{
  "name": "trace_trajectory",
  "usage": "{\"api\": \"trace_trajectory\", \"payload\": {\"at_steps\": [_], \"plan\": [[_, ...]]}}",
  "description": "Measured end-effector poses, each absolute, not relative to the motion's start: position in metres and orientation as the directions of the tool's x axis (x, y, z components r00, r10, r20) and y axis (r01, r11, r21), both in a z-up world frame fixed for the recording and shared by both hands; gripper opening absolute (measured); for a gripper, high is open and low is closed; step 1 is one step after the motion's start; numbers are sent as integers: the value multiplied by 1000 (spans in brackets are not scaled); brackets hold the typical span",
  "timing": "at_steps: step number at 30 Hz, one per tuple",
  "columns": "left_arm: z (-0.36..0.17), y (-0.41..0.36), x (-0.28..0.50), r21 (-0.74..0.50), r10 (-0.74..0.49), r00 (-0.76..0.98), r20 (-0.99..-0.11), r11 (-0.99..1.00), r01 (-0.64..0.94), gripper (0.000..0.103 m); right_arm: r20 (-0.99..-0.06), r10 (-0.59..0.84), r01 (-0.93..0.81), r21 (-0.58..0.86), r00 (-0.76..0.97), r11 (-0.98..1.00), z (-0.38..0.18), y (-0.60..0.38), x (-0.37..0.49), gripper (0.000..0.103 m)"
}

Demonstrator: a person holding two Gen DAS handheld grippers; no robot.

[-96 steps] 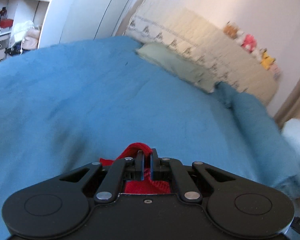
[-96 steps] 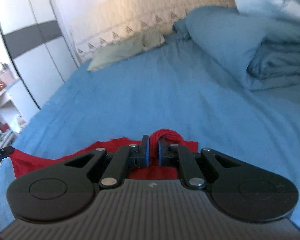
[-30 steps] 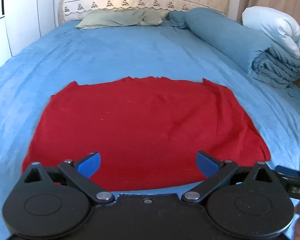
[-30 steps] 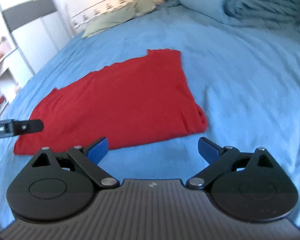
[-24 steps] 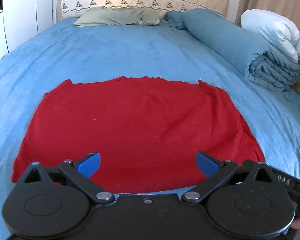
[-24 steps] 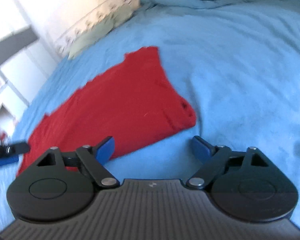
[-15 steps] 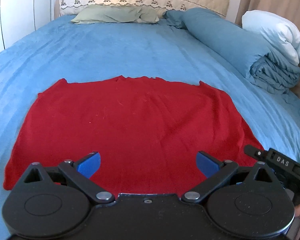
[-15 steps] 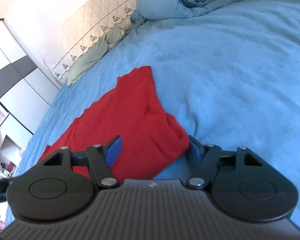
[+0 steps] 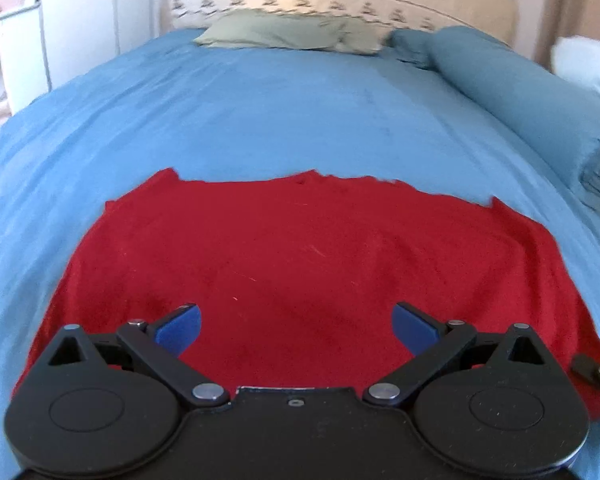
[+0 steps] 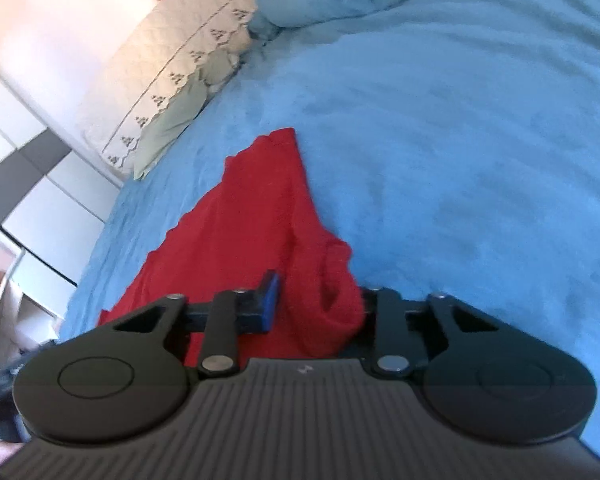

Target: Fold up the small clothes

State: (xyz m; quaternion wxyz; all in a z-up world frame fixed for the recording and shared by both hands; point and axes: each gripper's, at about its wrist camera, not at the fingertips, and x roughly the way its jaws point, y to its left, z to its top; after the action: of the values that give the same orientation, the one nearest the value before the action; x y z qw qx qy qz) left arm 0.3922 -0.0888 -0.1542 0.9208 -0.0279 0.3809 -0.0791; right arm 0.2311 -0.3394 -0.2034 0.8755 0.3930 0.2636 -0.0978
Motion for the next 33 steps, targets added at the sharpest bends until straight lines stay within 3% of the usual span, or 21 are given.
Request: {"api": "trace_trajectory", "payload": {"at_steps": [1, 4, 8, 13, 18, 22, 25, 29, 33], "plan": [[-158, -88, 398, -134, -183, 688, -703, 983, 124, 103, -544, 47, 379, 641, 838, 667, -202, -341, 231, 27], [-171, -97, 409, -152, -218, 649, -729, 976, 158, 103, -561, 38, 378, 605, 827, 701, -190, -336, 233, 24], [-185, -119, 415, -4, -140, 638, -757, 978, 210, 103, -553, 40, 365, 601, 832, 711, -166, -325, 238, 23], [-167, -94, 423, -71, -188, 606, -773, 975, 213, 102, -508, 77, 308, 628, 858, 715, -116, -296, 262, 22], [-141, -32, 409, -62, -186, 637, -748, 975, 212, 102, -436, 184, 137, 606, 881, 783, -58, -223, 308, 22], [-134, 34, 383, -34, -141, 647, -749, 984, 175, 102, -400, 364, -88, 563, 841, 822, -37, -132, 343, 22], [-144, 77, 359, -45, -130, 621, -773, 987, 152, 102, -498, 467, -232, 463, 731, 855, -58, -59, 364, 21], [-170, 107, 333, -14, -100, 589, -802, 989, 149, 102, -685, 412, -247, 332, 601, 911, -122, 8, 380, 21], [-181, 120, 324, -49, -128, 582, -803, 988, 149, 102, -688, 385, -267, 278, 615, 923, -130, 28, 367, 22]]}}
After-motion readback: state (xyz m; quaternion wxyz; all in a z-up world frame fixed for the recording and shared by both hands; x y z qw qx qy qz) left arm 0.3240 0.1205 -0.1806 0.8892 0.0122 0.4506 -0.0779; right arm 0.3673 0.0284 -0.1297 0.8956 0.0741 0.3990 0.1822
